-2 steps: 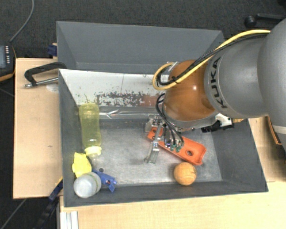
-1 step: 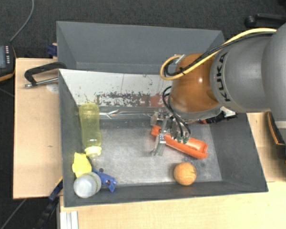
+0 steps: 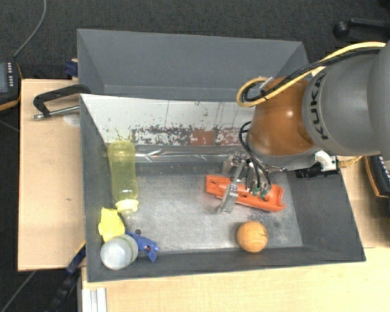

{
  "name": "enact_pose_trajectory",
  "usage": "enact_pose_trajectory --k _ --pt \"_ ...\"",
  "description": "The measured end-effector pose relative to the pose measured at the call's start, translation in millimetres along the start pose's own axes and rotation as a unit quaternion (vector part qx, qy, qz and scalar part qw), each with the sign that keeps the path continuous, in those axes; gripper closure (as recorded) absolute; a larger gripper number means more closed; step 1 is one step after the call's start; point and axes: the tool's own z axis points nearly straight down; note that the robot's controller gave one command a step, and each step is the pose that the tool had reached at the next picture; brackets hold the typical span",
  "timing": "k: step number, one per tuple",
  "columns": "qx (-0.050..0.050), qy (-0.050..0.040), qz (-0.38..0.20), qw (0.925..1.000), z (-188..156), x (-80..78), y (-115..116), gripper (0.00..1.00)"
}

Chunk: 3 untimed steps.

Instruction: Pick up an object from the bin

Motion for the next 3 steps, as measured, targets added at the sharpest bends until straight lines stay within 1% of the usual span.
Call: enact_pose_trajectory --k 1,2,3 --pt "-0.001 -0.0034 -0.002 1.0 4.2 -23.2 -25.0 1.0" --pt "-0.001 -0.0034 -0.002 1.0 4.2 -23.2 -25.0 1.0" --pt "-0.001 -0.0027 0.024 0.9997 -44.8 -21.4 -30.4 1.0"
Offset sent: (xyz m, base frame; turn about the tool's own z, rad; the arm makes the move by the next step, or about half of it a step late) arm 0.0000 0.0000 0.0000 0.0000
